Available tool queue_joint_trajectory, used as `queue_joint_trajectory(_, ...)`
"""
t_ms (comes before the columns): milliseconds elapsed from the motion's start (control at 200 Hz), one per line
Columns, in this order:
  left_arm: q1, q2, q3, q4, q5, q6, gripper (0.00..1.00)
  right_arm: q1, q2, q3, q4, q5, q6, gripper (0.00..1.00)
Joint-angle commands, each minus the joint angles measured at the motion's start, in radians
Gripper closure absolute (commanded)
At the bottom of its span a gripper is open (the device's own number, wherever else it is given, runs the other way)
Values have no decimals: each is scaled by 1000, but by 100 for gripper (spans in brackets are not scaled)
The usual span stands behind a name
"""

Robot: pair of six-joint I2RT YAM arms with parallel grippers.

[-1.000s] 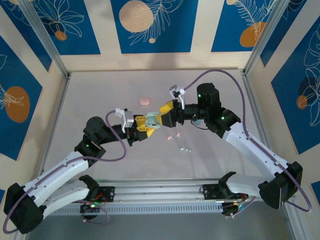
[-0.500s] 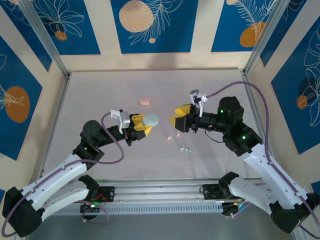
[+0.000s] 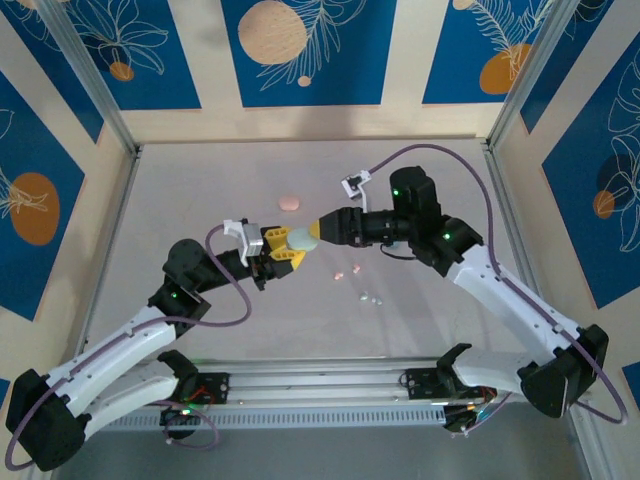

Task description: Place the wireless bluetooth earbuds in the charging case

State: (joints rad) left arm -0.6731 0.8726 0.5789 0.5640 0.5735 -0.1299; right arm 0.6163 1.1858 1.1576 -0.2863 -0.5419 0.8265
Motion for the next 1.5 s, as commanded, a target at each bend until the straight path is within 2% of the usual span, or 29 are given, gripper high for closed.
queue_joint_trajectory(0,-13,-6,35,29,-15,46,78,9,31,19,61,-119,177,37)
queue_joint_trajectory(115,-12,-7,39,22,-16,59,77,19,47,10,100,-157,212,44)
queue_joint_trajectory(265,-13,-1,44,14,-9,62,75,22,69,-44,268,-222,330,54)
queue_joint_trajectory(405,-13,-3,43,11,-25,59,75,21,65,-52,269,-222,335,62)
queue_joint_trajectory(545,-12,-6,42,7,-34,56,75,20,52,-68,290,-232,340,55)
queue_joint_trajectory(665,-13,-3,42,9,-33,47,75,19,48,-83,303,-238,345,55)
queue_joint_trajectory(780,-12,-6,40,7,-36,44,75,14,46,-86,305,-235,345,72)
queue_joint_trajectory(880,-13,-4,39,11,-41,37,70,7,38,-94,316,-219,352,83)
queue_joint_trajectory(1151,-13,29,42,57,-28,-13,53,5,33,-160,513,-208,484,88)
queue_joint_trajectory(1496,-13,40,46,64,-30,-18,49,11,39,-168,548,-196,513,89)
